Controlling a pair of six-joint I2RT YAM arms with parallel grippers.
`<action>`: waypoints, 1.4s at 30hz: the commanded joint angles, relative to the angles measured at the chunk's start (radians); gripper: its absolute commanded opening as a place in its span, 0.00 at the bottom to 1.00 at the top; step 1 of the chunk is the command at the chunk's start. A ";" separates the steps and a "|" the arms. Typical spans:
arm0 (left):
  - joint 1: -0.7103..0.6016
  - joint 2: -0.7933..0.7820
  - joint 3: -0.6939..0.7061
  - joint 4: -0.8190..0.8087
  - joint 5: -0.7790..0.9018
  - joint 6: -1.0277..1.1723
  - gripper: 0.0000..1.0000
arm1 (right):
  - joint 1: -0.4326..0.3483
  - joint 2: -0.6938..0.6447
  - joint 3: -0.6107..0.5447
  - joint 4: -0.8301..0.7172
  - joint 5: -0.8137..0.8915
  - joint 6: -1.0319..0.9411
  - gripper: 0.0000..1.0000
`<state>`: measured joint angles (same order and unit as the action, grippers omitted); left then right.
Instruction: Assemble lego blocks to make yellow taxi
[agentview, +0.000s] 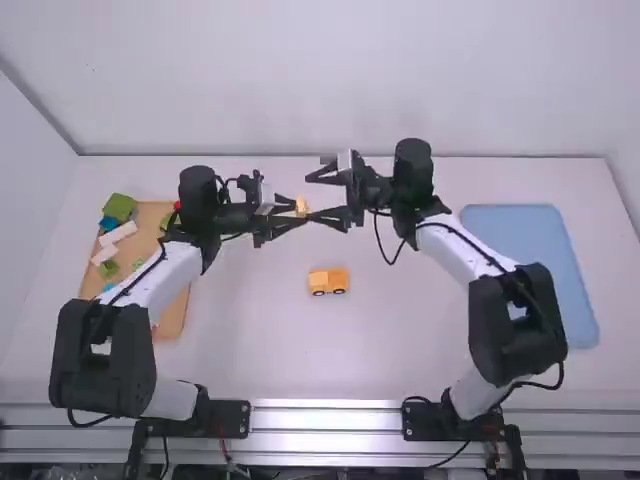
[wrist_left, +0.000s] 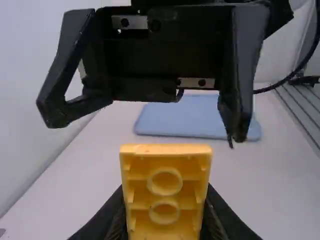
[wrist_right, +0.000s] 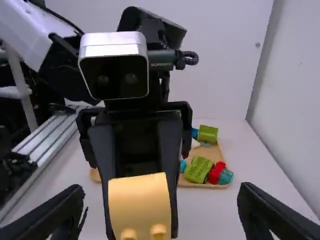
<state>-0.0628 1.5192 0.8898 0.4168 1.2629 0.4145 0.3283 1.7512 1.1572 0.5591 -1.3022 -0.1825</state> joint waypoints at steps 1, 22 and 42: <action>-0.004 0.005 -0.001 0.003 0.012 0.000 0.09 | 0.020 -0.005 -0.007 0.004 -0.006 0.029 0.78; -0.005 0.005 -0.001 0.010 0.082 0.001 0.09 | 0.045 -0.005 -0.007 -0.068 0.002 -0.054 0.61; -0.008 0.005 -0.001 0.007 0.084 0.001 0.99 | 0.046 -0.005 -0.007 -0.065 0.023 -0.043 0.28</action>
<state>-0.0635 1.5192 0.8898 0.4232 1.3239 0.4107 0.3740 1.7508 1.1561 0.4892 -1.2984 -0.2417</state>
